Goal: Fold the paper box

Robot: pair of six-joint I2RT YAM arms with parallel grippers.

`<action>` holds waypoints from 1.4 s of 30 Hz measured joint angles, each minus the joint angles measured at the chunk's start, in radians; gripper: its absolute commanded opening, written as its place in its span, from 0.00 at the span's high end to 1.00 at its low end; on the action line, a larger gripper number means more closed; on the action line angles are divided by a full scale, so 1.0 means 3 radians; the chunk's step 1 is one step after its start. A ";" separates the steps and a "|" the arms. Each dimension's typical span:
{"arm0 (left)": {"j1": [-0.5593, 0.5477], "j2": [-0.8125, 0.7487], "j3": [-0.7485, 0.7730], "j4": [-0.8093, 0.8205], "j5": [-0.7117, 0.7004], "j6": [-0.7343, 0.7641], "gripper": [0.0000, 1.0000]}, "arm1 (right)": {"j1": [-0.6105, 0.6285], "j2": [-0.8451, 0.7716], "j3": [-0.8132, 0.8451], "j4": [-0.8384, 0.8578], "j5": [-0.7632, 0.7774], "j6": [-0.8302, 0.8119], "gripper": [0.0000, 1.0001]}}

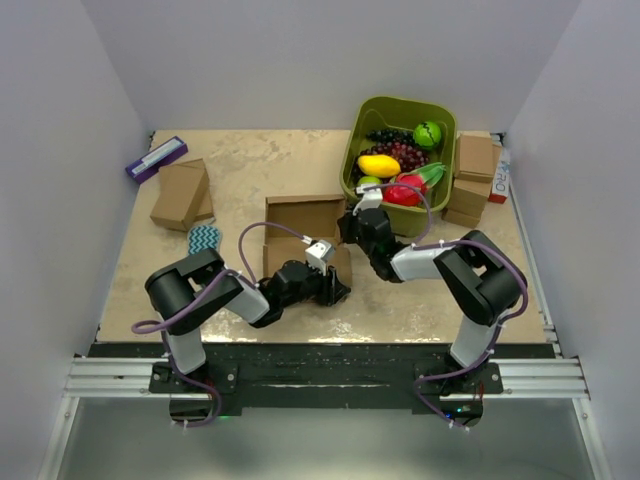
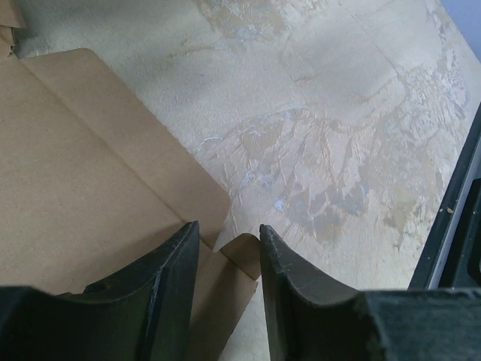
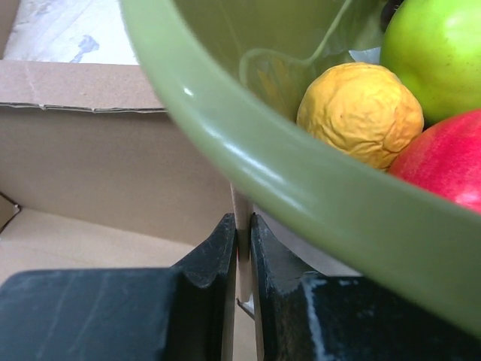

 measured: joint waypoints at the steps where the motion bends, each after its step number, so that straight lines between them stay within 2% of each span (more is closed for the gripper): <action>1: 0.0000 0.0005 0.0004 0.0004 0.0000 0.0000 0.58 | 0.0018 0.0011 0.0025 -0.0028 0.0047 -0.0001 0.95; 7: 0.0000 0.0019 0.0011 0.0010 0.0001 0.0000 0.59 | 0.0121 0.0037 0.0221 -0.0362 0.0384 0.0006 1.00; 23: 0.0015 0.0062 0.0048 0.0020 0.0008 0.0001 0.57 | 0.0286 0.0187 0.0547 -0.0762 0.1027 0.0017 1.00; 28: 0.0079 -0.0083 -0.0076 -0.0003 0.0013 0.0000 0.45 | 0.0287 0.0163 0.0398 -0.0502 0.0949 -0.0065 1.00; 36: 0.0163 -0.0647 -0.0322 -0.0515 -0.0034 0.0149 0.36 | 0.0247 -0.0111 -0.0099 -0.0061 0.0666 -0.0408 1.00; 39: 0.0197 -0.0752 -0.0360 -0.0624 -0.0092 0.0225 0.37 | 0.0219 -0.0177 -0.0196 0.0000 0.0584 -0.0534 1.00; 42: 0.0217 -0.0744 -0.0360 -0.0640 -0.0141 0.0270 0.45 | 0.0202 -0.0191 -0.0251 0.0075 0.0500 -0.0604 1.00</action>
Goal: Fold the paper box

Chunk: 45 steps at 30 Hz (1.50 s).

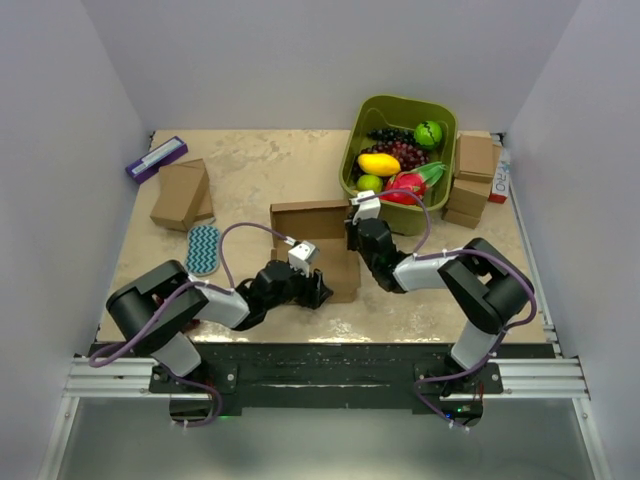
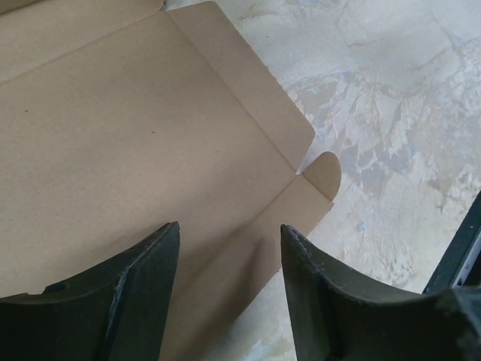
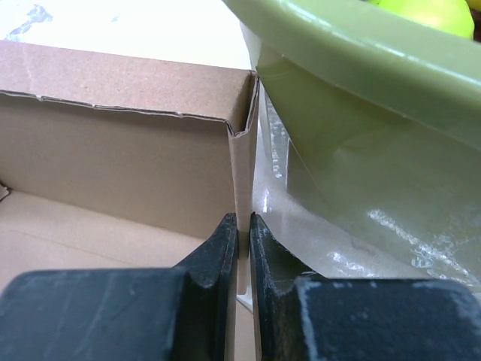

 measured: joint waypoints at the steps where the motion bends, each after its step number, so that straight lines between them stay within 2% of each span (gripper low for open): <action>1: 0.0000 0.0024 0.0001 0.0022 -0.0025 0.0008 0.51 | -0.0004 0.0000 -0.0013 0.0022 -0.0018 -0.0013 1.00; 3: 0.0000 0.0114 0.0027 0.0103 -0.0053 0.0019 0.58 | -0.0017 0.0000 -0.0033 0.0069 -0.0053 -0.0038 1.00; 6: 0.0003 0.0292 0.0065 0.0284 -0.0060 -0.0015 0.64 | -0.0031 0.0000 -0.0034 0.0084 -0.0043 -0.0057 1.00; 16: -0.0037 0.0515 0.0081 0.0594 -0.0050 -0.0160 0.71 | 0.0031 0.0100 0.0219 -0.0247 0.0340 0.0060 1.00; 31: -0.0066 0.0546 0.0120 0.0572 -0.0142 -0.0254 0.73 | 0.0106 0.0291 0.0510 -0.0477 0.0752 0.0107 1.00; 36: -0.0071 0.0546 0.0123 0.0568 -0.0159 -0.0294 0.64 | 0.0106 0.0292 0.0515 -0.0492 0.0754 0.0125 1.00; 40: -0.0079 0.0529 0.0126 0.0581 -0.0106 -0.0299 0.50 | 0.0102 0.0280 0.0516 -0.0510 0.0701 0.0131 0.64; 42: -0.0089 0.0481 0.0126 0.0557 -0.0074 -0.0295 0.43 | 0.0079 0.0263 0.0526 -0.0627 0.0659 0.0149 0.55; 43: -0.0092 0.0426 0.0126 0.0495 -0.0046 -0.0298 0.40 | 0.0055 0.0257 0.0528 -0.0701 0.0636 0.0148 0.46; 45: -0.0095 0.0281 0.0125 0.0287 -0.0023 -0.0292 0.35 | 0.0015 0.0207 0.0526 -0.0882 0.0576 0.0173 0.40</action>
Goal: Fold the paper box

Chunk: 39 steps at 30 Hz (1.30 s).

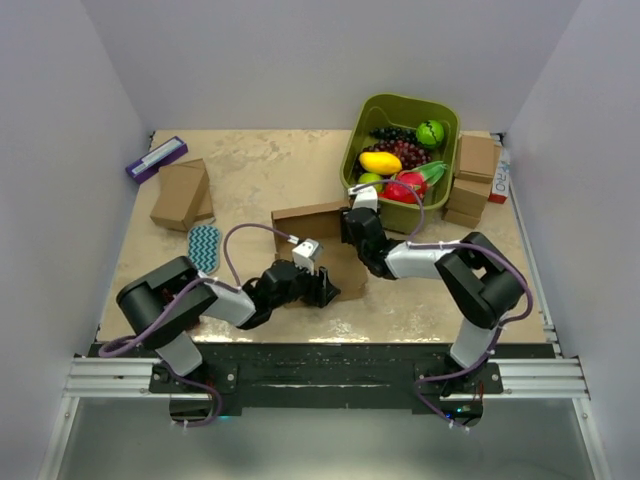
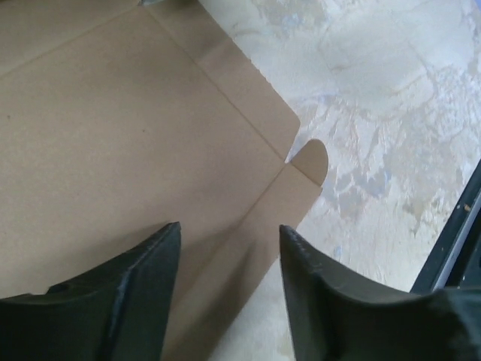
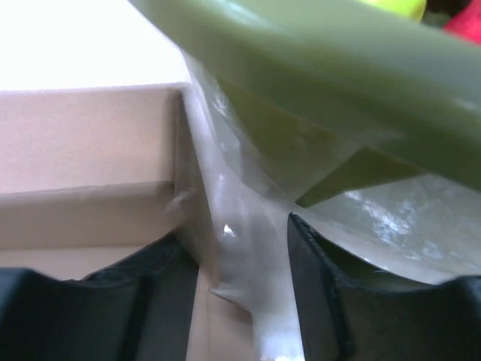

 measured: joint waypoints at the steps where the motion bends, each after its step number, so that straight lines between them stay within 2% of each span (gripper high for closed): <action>1: 0.0000 -0.0069 0.0000 -0.0108 0.0004 0.0010 0.33 | -0.0014 -0.0050 -0.0001 -0.0086 -0.0038 0.0019 0.34; 6: 0.0000 -0.0524 0.0014 -0.0759 -0.0017 0.0086 0.28 | -0.0027 -0.0589 -0.0137 -0.0375 -0.0257 0.0100 0.25; 13: 0.0039 -0.1307 0.0202 -0.1654 -0.0113 0.0278 0.22 | -0.0027 -0.1500 -0.0336 -0.0842 -0.0673 0.0322 0.23; 17: 0.0214 -0.1649 0.0683 -0.2401 -0.0251 0.0535 0.22 | -0.0034 -0.1790 -0.0374 -0.1227 -0.0802 0.0524 0.24; 22: 0.0608 -0.1723 0.1560 -0.3095 -0.0641 0.0978 0.20 | -0.0169 -0.2036 -0.0409 -0.1589 -0.0951 0.0765 0.25; 26: 0.1013 -0.1708 0.1851 -0.3241 -0.0710 0.1200 0.21 | -0.0273 -0.2009 -0.0320 -0.1644 -0.1083 0.0888 0.29; 30: 0.1198 -0.1472 0.1975 -0.3376 -0.0598 0.1418 0.23 | -0.0291 -0.1712 -0.0014 -0.1651 -0.1236 0.0936 0.28; 32: 0.1199 -0.1312 0.1995 -0.3391 -0.0451 0.1558 0.25 | -0.0291 -0.1596 0.0088 -0.1634 -0.1291 0.0946 0.24; 35: 0.1139 -0.1152 0.1994 -0.3382 -0.0309 0.1816 0.25 | -0.0291 -0.1526 0.0118 -0.1647 -0.1359 0.0955 0.22; 39: 0.0802 -0.1041 0.1995 -0.3267 -0.0467 0.2243 0.25 | -0.0291 -0.1575 0.0113 -0.1682 -0.1383 0.0959 0.21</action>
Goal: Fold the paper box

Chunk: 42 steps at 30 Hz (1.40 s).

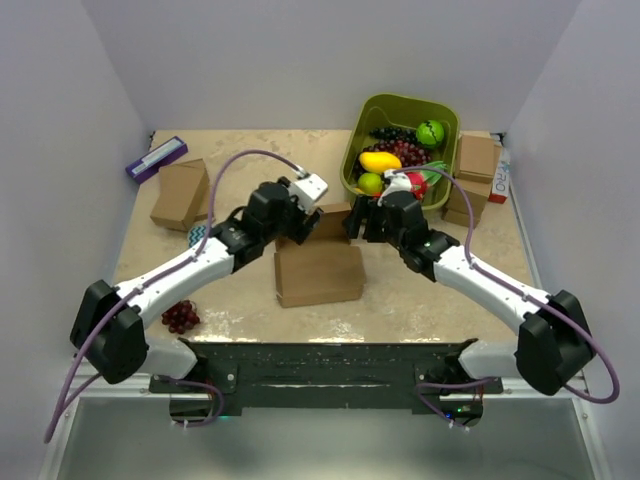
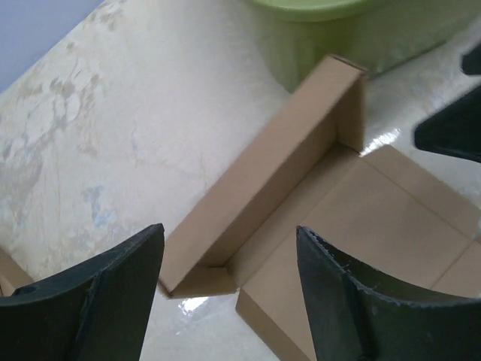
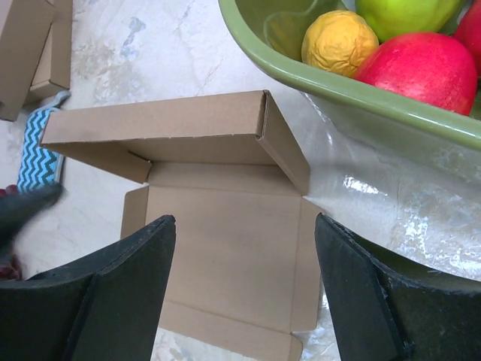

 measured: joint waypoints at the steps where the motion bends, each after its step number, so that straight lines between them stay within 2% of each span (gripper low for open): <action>1: -0.0127 0.0048 0.0005 0.0024 -0.0070 0.0109 0.24 | -0.0001 -0.0042 -0.0010 -0.0014 0.0001 0.0000 0.21; 5: -0.0380 0.0264 0.0014 0.0080 -0.0249 0.0384 0.24 | -0.0008 -0.0329 -0.0121 -0.0076 0.0006 0.0003 0.21; 15: -0.0352 0.0524 0.0014 0.0369 -0.0679 0.0674 0.24 | -0.0029 -0.1120 -0.0367 -0.0337 0.0048 0.0024 0.20; 23: -0.0352 0.0768 0.0015 0.0500 -0.0771 0.0760 0.26 | -0.0029 -0.1249 -0.0401 -0.0427 0.0045 0.0025 0.20; 26: -0.0352 0.0879 0.0018 0.0506 -0.0824 0.0786 0.34 | -0.0029 -0.1259 -0.0401 -0.0430 0.0045 0.0025 0.20; 27: -0.0352 0.0894 0.0022 0.0511 -0.0849 0.0811 0.40 | -0.0029 -0.1272 -0.0401 -0.0432 0.0045 0.0025 0.20; 30: -0.0345 0.0910 0.0029 0.0514 -0.0899 0.0841 0.52 | -0.0029 -0.1328 -0.0401 -0.0439 0.0046 0.0025 0.20; 42: -0.0343 0.0980 -0.0004 0.0538 -0.1127 0.0736 0.69 | -0.0036 -0.1419 -0.0351 -0.0763 0.0052 0.0018 0.20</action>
